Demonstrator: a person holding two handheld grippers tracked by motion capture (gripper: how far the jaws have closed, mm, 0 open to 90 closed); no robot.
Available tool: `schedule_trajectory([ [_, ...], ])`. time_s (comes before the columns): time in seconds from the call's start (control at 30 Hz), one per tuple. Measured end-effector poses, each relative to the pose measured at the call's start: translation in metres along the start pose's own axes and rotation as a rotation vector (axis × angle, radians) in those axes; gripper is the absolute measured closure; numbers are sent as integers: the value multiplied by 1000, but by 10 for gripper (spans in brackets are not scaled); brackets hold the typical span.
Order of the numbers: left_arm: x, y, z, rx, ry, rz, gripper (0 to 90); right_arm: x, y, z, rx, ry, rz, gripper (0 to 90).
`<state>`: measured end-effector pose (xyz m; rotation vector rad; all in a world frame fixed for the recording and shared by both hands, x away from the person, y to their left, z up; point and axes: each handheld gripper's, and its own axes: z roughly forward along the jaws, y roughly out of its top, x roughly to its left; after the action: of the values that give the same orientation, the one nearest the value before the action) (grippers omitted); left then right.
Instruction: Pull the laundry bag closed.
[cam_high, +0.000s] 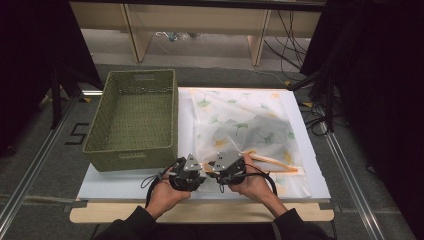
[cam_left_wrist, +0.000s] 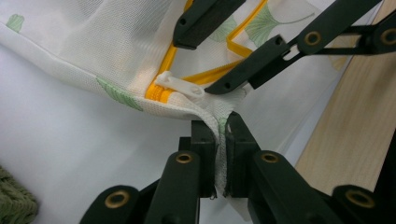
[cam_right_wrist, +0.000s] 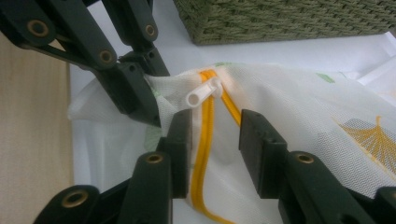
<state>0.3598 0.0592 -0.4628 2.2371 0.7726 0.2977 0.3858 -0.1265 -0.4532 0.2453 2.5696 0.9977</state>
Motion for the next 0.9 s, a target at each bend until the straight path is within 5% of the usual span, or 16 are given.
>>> schedule_trajectory([
  [0.2,-1,1,0,-2,-5,22,841,0,2,4,-13,0,-2,659],
  [0.6,-3,1,1,-2,3,16,833,-6,7,5,-73,5,130,676],
  [0.7,-1,1,1,-3,-3,21,818,-8,9,7,-74,7,113,681],
  [0.9,8,-3,4,-19,-20,-107,612,-12,7,7,-48,5,122,726],
])
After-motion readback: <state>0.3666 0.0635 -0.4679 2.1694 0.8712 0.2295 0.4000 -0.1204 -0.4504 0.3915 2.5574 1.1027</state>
